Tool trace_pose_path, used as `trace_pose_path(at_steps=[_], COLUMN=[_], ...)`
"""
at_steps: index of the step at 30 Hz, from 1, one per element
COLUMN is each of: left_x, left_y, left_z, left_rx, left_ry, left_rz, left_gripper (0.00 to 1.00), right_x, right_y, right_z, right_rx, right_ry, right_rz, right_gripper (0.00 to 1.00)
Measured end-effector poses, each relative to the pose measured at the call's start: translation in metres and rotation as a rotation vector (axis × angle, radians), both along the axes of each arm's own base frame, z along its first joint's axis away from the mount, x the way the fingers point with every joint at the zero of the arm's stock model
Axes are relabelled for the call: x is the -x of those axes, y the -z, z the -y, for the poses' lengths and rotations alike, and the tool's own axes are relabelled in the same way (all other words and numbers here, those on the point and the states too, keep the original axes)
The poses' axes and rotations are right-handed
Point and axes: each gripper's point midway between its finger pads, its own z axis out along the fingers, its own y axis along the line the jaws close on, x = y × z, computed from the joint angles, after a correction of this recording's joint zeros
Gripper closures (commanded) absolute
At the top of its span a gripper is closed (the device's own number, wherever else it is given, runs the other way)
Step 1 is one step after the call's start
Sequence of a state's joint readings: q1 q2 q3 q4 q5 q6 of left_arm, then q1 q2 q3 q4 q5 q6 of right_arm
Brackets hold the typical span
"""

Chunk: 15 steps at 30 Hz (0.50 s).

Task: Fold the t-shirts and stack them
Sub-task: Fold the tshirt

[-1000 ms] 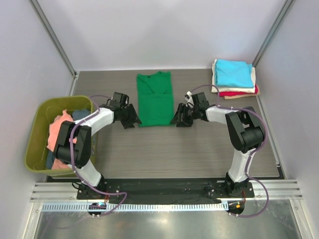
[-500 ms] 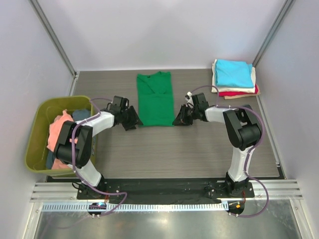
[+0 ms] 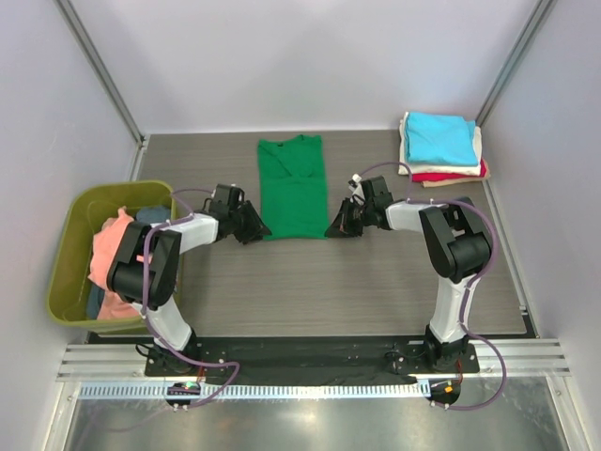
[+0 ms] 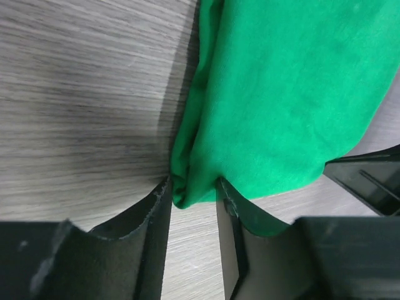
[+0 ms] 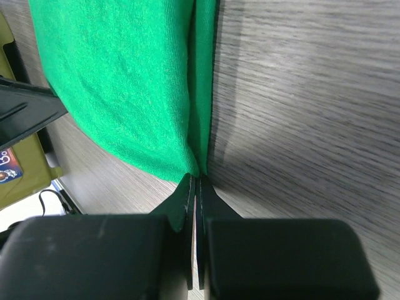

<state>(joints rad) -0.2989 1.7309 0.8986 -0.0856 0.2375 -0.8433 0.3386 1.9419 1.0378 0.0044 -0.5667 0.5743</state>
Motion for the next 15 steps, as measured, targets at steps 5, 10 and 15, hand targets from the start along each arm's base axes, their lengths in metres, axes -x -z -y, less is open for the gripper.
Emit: trace_pose_path(at_steps=[5,10,15], left_x=[-0.002,-0.001,0.014], left_y=[0.002,0.005,0.001], left_z=[0.001,0.001,-0.001], left_rx=[0.013,0.014,0.013], left_ry=[-0.014,-0.009,-0.004], left_rz=[0.006,0.004,-0.001], left_gripper=[0.89,1.0,1.0], right_x=[0.0,0.001,0.012], right_y=[0.0,0.001,-0.002], right_z=[0.0,-0.001,0.005], right_rx=[-0.003,-0.014,-0.004], right_ry=[-0.002,-0.006,0.0], right_rz=[0.001,0.016,0.016], right_gripper=[0.99,0.99,0.99])
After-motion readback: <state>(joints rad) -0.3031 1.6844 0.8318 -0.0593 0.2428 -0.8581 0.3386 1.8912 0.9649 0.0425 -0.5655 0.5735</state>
